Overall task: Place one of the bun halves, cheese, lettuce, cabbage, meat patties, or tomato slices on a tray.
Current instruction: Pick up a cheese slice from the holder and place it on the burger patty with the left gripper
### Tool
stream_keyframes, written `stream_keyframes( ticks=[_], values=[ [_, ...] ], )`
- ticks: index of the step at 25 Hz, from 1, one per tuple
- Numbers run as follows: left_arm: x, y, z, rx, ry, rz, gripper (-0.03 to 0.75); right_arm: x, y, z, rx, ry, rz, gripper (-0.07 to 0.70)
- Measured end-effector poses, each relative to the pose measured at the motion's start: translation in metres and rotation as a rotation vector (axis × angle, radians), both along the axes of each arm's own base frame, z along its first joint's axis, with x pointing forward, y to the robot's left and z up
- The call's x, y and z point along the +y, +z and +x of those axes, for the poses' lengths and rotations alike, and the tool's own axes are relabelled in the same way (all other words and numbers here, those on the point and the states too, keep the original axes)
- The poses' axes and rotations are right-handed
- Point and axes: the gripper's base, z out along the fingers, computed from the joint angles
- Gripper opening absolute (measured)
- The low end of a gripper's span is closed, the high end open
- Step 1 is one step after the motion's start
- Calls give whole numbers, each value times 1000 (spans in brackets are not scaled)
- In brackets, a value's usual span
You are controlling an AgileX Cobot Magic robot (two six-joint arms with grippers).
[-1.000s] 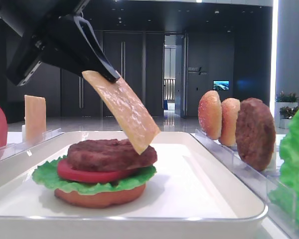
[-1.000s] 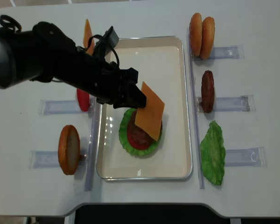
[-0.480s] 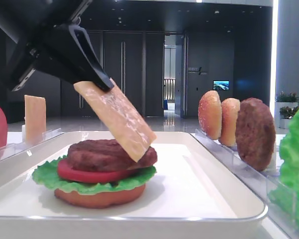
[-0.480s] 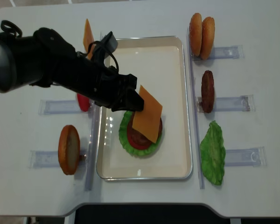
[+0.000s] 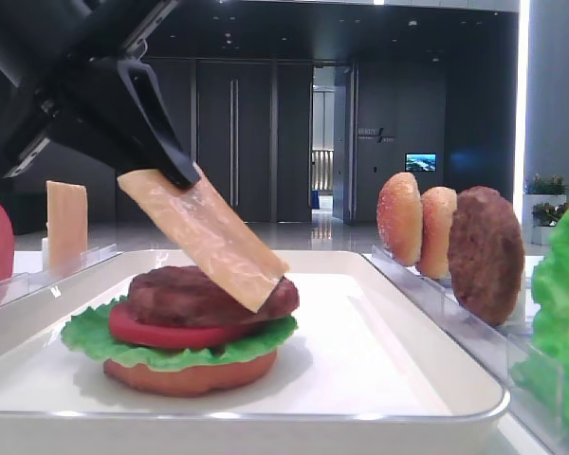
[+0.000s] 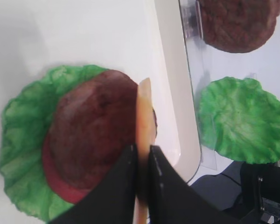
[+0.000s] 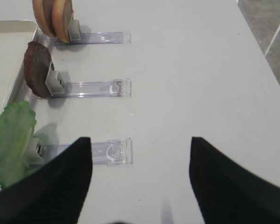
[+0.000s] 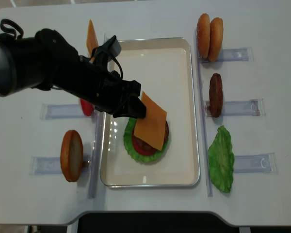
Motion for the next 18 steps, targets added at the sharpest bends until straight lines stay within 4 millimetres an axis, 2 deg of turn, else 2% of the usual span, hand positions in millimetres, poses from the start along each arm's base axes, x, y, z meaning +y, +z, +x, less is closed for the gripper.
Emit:
stream_keyframes(
  ticks=[18],
  values=[
    [5,-3,3,-24,37,67,38,0,0,0,0,0,0,432]
  ],
)
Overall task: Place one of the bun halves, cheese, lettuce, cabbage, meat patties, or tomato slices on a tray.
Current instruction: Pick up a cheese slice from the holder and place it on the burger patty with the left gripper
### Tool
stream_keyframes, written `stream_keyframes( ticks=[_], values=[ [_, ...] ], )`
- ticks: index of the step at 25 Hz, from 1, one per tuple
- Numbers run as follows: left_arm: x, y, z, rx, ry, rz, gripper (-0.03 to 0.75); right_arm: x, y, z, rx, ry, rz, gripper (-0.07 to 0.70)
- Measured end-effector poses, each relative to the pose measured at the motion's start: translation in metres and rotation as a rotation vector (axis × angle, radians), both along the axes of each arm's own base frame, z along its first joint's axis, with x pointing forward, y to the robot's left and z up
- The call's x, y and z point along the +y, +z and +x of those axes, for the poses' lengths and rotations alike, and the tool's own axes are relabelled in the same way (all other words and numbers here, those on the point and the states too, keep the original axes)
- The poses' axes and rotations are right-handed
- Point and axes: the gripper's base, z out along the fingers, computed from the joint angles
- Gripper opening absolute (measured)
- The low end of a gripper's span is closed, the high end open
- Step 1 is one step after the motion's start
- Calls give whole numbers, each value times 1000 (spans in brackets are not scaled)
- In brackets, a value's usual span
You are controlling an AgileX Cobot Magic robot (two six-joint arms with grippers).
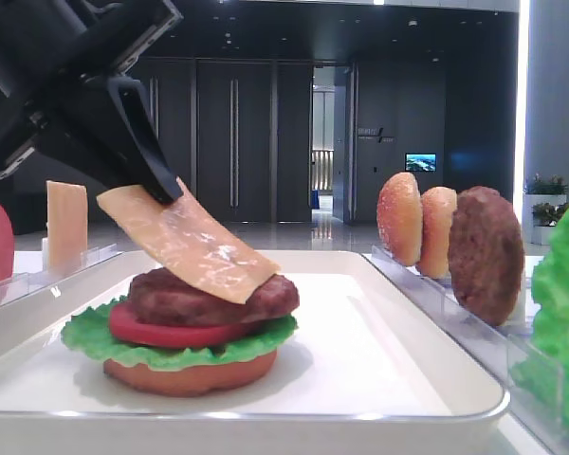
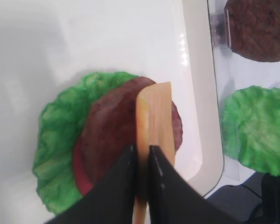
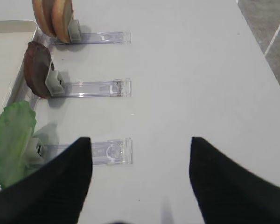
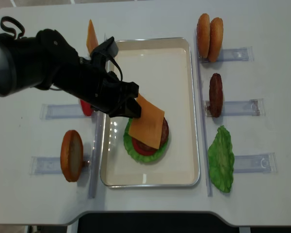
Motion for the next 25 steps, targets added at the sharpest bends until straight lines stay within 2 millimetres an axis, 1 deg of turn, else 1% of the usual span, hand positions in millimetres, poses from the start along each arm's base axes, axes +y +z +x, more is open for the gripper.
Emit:
stream_keyframes(
  ticks=[2,8,11,21,25],
  values=[
    [0,0,0,-2,1,1,64,0,0,0,0,0,0,432],
    [0,0,0,9,5,-1,260,0,0,0,0,0,0,432],
    [0,-1,-1,22,14,-2,324,0,0,0,0,0,0,432],
    [2,-3,-3,61,18,25,452,0,0,0,0,0,0,432],
    [2,-4,-3,70,30,26,471,0,0,0,0,0,0,432]
  ],
)
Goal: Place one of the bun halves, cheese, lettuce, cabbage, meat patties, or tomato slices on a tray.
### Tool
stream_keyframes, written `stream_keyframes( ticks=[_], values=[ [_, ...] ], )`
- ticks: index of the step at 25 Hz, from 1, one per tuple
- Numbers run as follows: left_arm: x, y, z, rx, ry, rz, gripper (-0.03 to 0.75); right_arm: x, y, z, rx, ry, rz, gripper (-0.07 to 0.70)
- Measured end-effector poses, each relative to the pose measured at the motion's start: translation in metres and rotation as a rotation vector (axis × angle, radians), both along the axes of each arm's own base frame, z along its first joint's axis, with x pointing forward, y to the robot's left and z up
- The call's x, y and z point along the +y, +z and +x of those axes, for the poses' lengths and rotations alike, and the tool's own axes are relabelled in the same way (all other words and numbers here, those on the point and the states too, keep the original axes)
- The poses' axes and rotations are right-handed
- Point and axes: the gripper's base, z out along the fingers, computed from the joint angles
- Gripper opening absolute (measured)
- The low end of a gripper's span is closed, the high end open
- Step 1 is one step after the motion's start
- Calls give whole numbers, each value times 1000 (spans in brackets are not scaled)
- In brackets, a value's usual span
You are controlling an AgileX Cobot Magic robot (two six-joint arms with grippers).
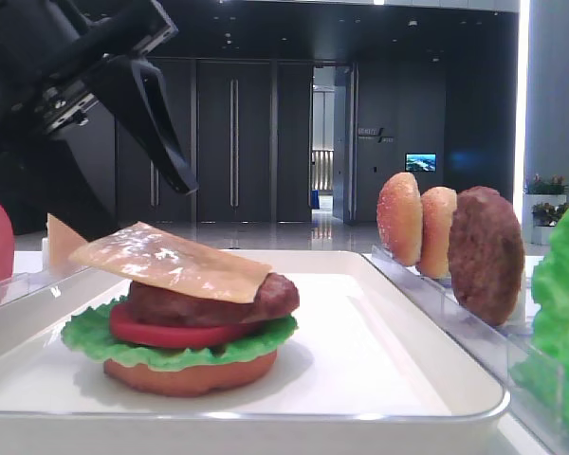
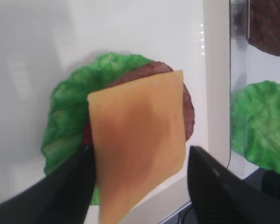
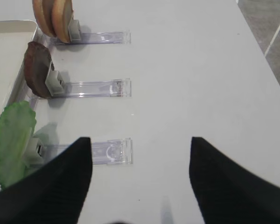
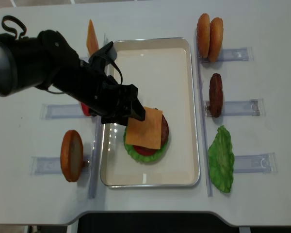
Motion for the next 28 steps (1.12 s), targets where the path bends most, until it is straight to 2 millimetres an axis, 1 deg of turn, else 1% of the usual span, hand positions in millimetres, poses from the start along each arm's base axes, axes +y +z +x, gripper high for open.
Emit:
stream_keyframes(
  ticks=[2,7,10,13,15,20,24,28],
  values=[
    [1,0,0,7,8,6,484,0,0,0,0,0,0,432],
    [3,-2,0,22,23,41,566,0,0,0,0,0,0,432],
    [4,-3,0,20,18,52,577,0,0,0,0,0,0,432],
    [5,2,1,30,-10,86,579,0,0,0,0,0,0,432],
    [7,11,3,31,-38,129,579,0,0,0,0,0,0,432],
    [15,43,8,46,-117,283,579,0,0,0,0,0,0,432],
    [21,65,12,70,-157,378,579,0,0,0,0,0,0,432],
    [25,85,17,6,-138,425,579,0,0,0,0,0,0,432]
  ],
)
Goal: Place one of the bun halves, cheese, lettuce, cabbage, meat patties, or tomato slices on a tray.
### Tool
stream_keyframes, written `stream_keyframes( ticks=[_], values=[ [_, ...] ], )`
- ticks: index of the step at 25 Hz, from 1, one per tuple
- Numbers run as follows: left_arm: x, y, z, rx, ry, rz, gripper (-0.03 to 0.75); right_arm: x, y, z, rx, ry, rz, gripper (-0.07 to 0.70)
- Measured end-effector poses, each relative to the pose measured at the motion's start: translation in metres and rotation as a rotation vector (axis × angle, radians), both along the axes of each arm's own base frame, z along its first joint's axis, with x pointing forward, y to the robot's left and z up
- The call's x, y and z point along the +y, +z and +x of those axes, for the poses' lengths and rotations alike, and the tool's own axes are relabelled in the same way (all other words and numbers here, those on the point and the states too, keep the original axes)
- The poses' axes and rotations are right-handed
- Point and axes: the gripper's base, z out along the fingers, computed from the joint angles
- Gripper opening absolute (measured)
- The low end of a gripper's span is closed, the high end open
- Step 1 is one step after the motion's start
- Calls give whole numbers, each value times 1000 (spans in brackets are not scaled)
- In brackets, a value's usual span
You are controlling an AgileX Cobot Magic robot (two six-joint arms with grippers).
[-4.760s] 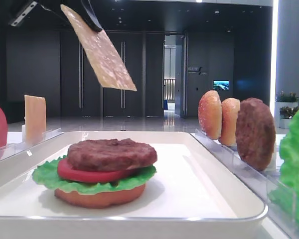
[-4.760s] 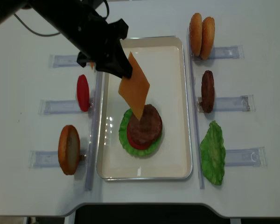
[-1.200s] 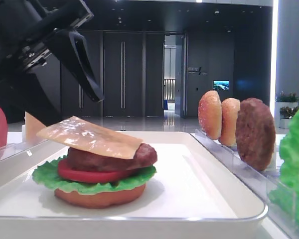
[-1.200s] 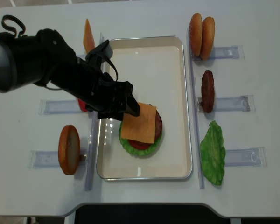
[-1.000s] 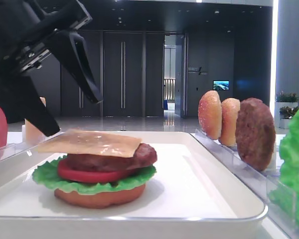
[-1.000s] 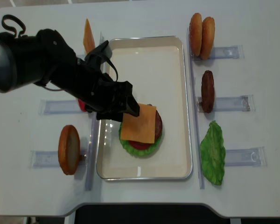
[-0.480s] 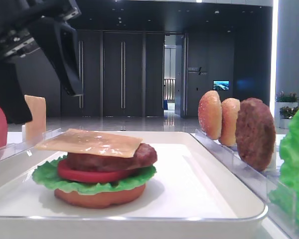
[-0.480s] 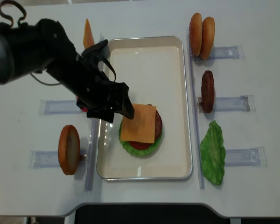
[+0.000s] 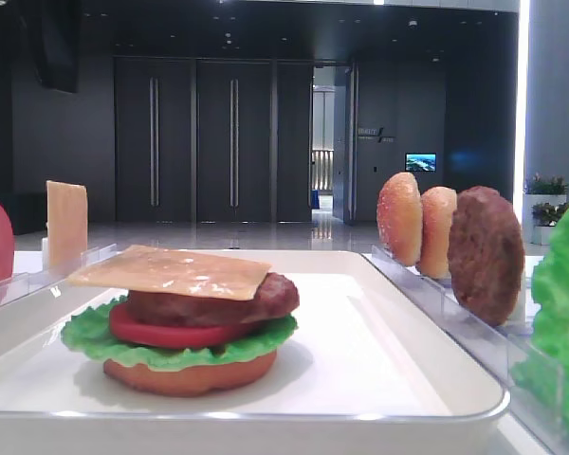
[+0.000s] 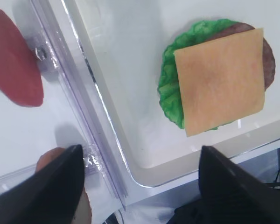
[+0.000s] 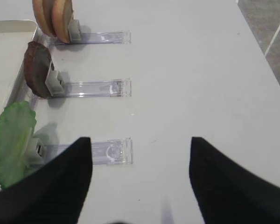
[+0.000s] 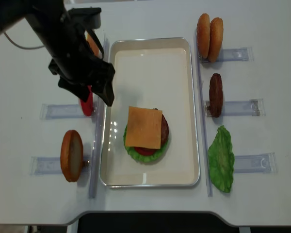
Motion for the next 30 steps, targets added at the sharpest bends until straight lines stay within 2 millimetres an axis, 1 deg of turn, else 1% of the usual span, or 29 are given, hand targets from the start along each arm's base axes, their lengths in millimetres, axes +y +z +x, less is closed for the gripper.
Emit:
stream_keyframes(
  ticks=[2,6,9,14,17,20,24,27,30],
  values=[
    [1,5,-1,-11,3,4,579,0,0,0,0,0,0,432],
    [4,5,-1,-22,1,29,579,0,0,0,0,0,0,432],
    [13,5,3,-43,3,81,579,0,0,0,0,0,0,432],
    [51,10,13,-72,97,126,579,0,0,0,0,0,0,432],
    [81,16,17,-93,158,140,579,0,0,0,0,0,0,432],
    [109,24,18,-121,193,168,579,0,0,0,0,0,0,432],
    [145,30,15,-135,295,190,579,0,0,0,0,0,0,432],
    [166,34,11,-141,360,208,579,0,0,0,0,0,0,432],
    [178,35,9,-141,397,217,579,0,0,0,0,0,0,432]
  ],
)
